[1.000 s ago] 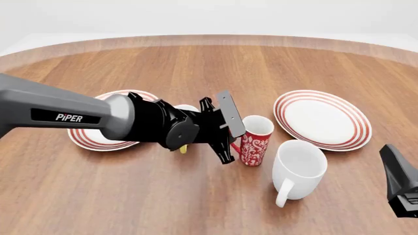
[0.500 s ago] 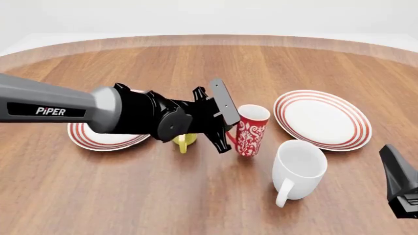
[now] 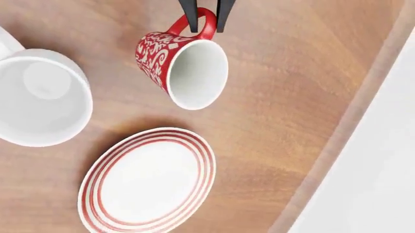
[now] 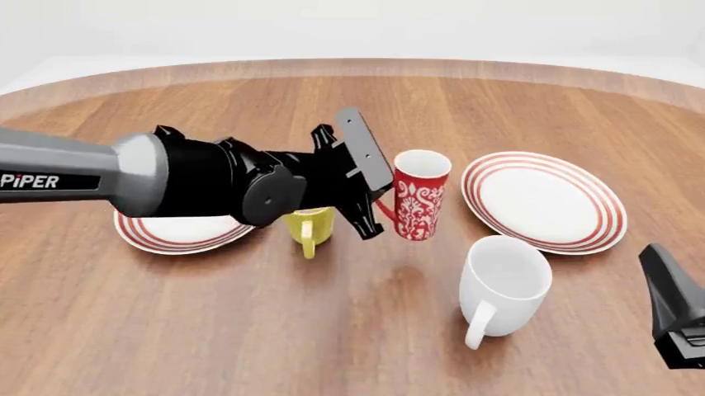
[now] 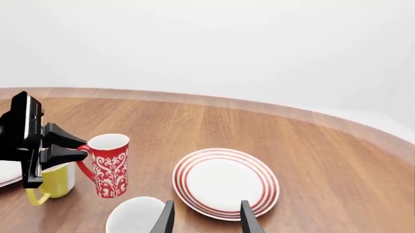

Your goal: Put the red mug on the left plate.

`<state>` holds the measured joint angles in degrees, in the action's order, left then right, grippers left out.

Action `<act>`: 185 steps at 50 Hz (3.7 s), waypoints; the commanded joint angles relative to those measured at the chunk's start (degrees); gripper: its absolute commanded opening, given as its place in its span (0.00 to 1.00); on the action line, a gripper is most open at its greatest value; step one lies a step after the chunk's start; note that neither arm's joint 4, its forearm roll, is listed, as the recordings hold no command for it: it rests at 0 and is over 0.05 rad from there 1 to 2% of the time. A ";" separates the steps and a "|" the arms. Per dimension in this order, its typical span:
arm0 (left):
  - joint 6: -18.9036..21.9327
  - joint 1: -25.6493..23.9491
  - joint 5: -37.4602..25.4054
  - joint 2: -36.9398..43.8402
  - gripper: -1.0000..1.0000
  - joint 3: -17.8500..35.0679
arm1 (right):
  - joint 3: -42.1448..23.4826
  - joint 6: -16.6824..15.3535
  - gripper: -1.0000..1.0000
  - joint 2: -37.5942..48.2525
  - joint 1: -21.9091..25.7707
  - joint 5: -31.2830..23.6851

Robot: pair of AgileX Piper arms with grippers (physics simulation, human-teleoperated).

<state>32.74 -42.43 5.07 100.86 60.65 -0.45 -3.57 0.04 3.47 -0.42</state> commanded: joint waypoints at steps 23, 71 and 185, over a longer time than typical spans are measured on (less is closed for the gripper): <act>1.61 2.94 5.94 -6.74 0.00 -3.71 | 0.10 -0.46 1.00 -0.01 0.21 0.06; 1.67 11.71 13.68 -16.04 0.00 -13.02 | 0.21 -0.53 1.00 0.00 0.43 -0.22; 3.89 40.99 42.53 -8.43 0.00 -33.84 | 0.14 -0.59 1.00 -0.01 0.40 -0.41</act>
<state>36.05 -2.76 44.59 90.05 27.08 -0.24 -4.15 0.05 3.85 -0.83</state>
